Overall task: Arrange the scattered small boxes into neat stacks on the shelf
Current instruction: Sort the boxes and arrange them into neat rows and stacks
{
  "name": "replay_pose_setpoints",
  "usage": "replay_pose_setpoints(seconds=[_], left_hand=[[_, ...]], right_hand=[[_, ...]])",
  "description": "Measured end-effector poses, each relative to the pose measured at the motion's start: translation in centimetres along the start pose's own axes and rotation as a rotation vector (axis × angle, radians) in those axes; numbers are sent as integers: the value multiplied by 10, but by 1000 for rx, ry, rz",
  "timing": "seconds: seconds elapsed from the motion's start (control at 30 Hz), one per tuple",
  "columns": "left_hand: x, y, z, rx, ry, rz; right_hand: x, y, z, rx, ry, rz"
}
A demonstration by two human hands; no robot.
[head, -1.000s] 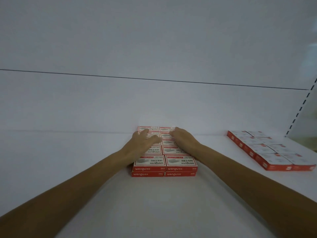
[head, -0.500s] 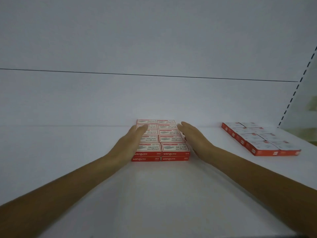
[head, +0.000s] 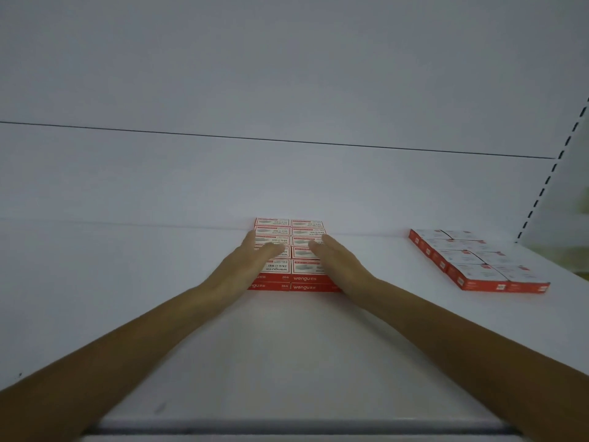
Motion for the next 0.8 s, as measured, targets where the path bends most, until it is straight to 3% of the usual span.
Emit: replay_pose_setpoints(seconds=[0.1,0.27,0.63,0.8], left_hand=[[-8,-5,6,160,7,-57],[-14,10,7,461,45,-141],[-2,16,-2,634,-29,-161],[1,11,7,622,-71,-136]], right_hand=[[-9,5,9,-60,43,42],[-32,9,16,-477,127,156],[-28,2,-5,-472,251,159],[-31,13,5,-373,132,166]])
Point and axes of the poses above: each hand's wrist, its own x-axis towards the middle knuckle, its own z-axis out of the back of the hand, y = z × x, the point moved 7 cm from there along x, towards the middle knuckle, and after that the axes turned 14 degrees about x, right-handed, at the moved point
